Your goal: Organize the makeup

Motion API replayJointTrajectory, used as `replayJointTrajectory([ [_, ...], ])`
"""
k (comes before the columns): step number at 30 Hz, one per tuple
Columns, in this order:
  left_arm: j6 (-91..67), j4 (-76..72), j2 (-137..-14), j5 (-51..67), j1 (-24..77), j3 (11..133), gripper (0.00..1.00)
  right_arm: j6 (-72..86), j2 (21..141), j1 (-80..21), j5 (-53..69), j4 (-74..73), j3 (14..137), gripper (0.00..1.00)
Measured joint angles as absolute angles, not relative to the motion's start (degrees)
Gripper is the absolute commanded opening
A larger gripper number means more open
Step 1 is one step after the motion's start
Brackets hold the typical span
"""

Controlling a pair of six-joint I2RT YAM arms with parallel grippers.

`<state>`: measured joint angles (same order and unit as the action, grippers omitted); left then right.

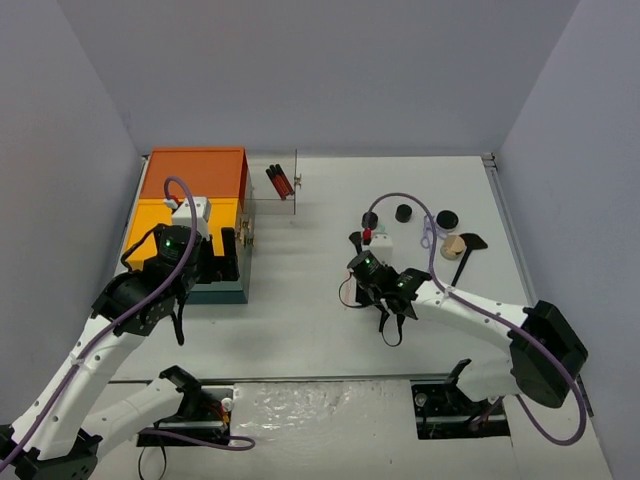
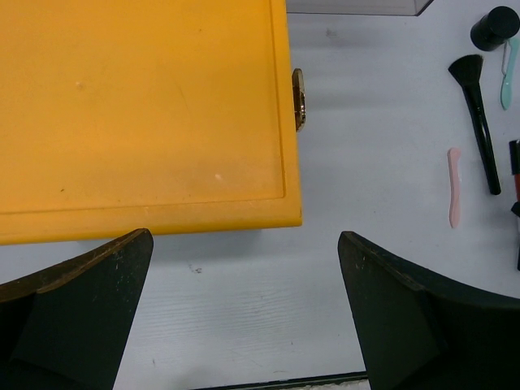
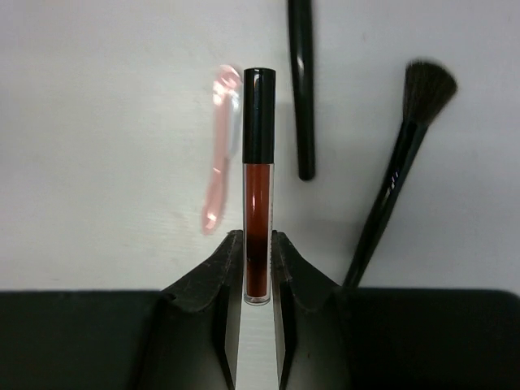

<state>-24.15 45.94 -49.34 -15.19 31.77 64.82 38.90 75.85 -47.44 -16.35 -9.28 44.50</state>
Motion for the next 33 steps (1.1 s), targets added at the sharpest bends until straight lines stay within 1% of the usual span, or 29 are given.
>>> replayJointTrajectory([
  [3, -24.01, 45.91, -49.69, -15.18, 31.77, 64.82, 0.97, 35.92, 73.49, -47.46, -16.25, -10.30, 52.19, 0.00],
  [6, -23.93, 45.97, -49.66, -15.22, 31.77, 64.97, 0.97, 32.25, 74.53, -47.46, -16.12, -11.68, 63.70, 0.00],
  [9, -23.74, 46.07, -49.65, -15.25, 31.77, 65.36, 0.97, 28.55, 79.60, -47.39, -15.56, -11.29, 77.62, 0.00],
  [13, -23.62, 46.97, -49.63, -15.61, 31.77, 66.93, 0.97, 24.93, 90.01, -46.93, -13.26, -10.81, 95.38, 0.02],
  [17, -23.64, 48.18, -49.48, -16.49, 31.77, 69.06, 0.97, 23.63, 103.58, -46.43, -9.16, -9.50, 111.99, 0.12],
  [19, -23.64, 48.78, -49.41, -16.79, 31.77, 70.12, 0.97, 23.54, 109.81, -46.41, -7.30, -9.39, 117.55, 0.20],
  [21, -23.64, 49.23, -49.35, -17.02, 31.77, 70.97, 0.97, 23.57, 115.22, -46.18, -5.81, -9.45, 121.47, 0.32],
  [24, -23.66, 49.76, -49.23, -17.44, 31.77, 71.49, 0.97, 23.64, 120.66, -46.06, -4.68, -10.37, 123.26, 0.43],
  [26, -23.66, 50.13, -49.24, -17.58, 31.77, 71.50, 0.97, 23.64, 122.25, -45.92, -4.34, -11.56, 123.26, 0.56],
  [29, -23.66, 50.49, -49.41, -17.66, 31.77, 71.51, 0.97, 23.51, 122.84, -45.21, -4.02, -12.62, 123.26, 0.64],
  [33, -23.66, 50.72, -50.32, -17.97, 31.77, 72.02, 0.97, 22.99, 120.18, -42.64, -4.10, -11.81, 120.85, 0.67],
])
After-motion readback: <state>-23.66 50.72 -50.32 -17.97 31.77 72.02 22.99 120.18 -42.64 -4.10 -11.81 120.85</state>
